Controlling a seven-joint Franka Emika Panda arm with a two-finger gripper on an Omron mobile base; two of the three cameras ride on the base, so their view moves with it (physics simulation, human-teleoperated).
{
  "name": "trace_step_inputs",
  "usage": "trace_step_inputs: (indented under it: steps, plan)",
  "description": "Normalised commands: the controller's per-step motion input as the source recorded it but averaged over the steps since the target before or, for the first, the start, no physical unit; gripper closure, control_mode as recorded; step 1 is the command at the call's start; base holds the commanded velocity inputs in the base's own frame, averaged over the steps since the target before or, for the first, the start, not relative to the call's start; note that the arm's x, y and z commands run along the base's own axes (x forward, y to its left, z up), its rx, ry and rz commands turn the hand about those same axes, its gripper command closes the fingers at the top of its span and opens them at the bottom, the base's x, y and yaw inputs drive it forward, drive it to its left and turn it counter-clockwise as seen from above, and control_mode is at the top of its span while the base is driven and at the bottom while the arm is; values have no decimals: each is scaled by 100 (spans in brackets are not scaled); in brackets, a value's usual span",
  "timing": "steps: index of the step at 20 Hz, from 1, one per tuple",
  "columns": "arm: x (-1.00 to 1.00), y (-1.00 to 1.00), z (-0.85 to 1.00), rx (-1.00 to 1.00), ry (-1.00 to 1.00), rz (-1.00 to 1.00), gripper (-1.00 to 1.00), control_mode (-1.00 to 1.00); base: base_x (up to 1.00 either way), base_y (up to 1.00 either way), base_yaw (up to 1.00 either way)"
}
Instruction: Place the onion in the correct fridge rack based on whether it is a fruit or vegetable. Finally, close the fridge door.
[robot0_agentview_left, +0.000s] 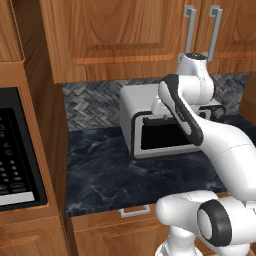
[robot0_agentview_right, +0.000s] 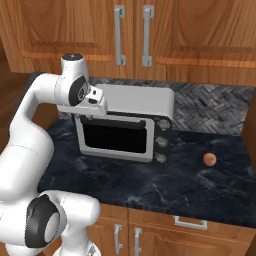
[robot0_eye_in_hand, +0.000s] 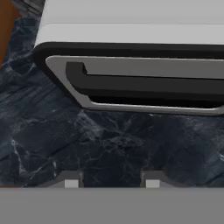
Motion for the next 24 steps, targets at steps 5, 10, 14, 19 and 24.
trace_step_inputs:
  steps: [5,10,14,19,24]
  plan:
    - [-13,-2,-13,-6,-3,3,-100,-100,0,0,0]
    - [-43,-100,-84,-1,-7,5,-100,-100,0,0,0]
    - [-35,-100,-62,0,-8,0,-100,-100,0,0,0]
    - [-6,-100,-62,4,0,-2,-100,-100,0,0,0]
    - [0,-100,-18,6,-2,-7,-100,-100,0,0,0]
